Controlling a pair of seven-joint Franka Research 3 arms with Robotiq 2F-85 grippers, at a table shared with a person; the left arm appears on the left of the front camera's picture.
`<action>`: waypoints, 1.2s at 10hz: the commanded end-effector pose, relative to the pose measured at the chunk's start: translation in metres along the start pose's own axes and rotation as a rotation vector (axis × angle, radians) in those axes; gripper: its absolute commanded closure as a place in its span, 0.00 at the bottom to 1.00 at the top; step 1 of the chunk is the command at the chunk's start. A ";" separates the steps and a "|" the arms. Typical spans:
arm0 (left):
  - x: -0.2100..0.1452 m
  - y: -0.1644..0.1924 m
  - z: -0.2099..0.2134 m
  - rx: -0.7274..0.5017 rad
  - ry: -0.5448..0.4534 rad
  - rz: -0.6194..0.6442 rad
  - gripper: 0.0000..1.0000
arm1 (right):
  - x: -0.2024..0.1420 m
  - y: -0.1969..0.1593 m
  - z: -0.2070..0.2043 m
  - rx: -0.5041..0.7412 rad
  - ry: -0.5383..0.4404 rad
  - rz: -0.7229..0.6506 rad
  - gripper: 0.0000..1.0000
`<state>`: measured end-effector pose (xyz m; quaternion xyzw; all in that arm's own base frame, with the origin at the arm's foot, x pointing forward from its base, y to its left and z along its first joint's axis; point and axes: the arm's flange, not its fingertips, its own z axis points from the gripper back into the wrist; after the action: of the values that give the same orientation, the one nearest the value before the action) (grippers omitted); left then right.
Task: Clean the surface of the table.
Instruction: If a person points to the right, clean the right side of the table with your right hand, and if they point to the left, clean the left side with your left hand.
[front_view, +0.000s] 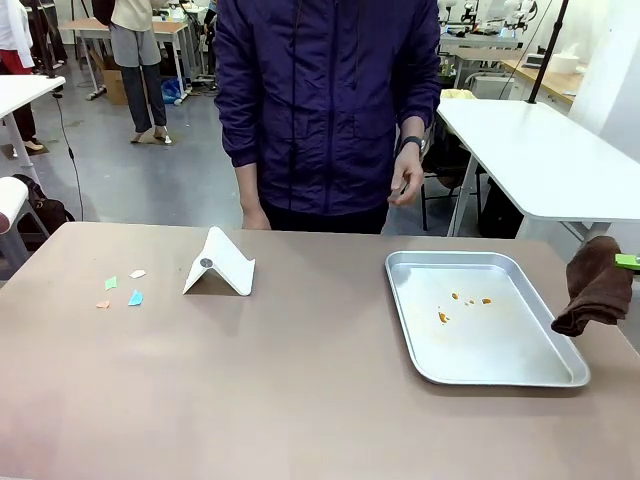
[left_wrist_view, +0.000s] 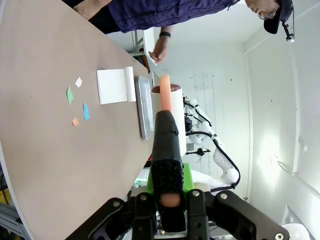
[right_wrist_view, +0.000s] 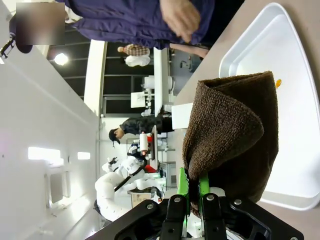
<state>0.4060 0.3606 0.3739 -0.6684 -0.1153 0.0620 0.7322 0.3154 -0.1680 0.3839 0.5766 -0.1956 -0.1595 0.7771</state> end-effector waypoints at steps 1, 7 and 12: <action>-0.004 -0.007 0.001 0.004 0.004 -0.005 1.00 | -0.002 0.004 0.004 0.011 0.004 -0.010 1.00; -0.004 -0.007 0.001 0.004 0.004 -0.005 1.00 | -0.002 0.004 0.004 0.011 0.004 -0.010 1.00; -0.004 -0.007 0.001 0.004 0.004 -0.005 1.00 | 0.009 0.029 -0.016 -0.108 0.051 0.132 0.91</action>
<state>0.4060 0.3607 0.3741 -0.6682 -0.1154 0.0619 0.7324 0.3232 -0.1601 0.3924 0.5543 -0.1971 -0.1388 0.7966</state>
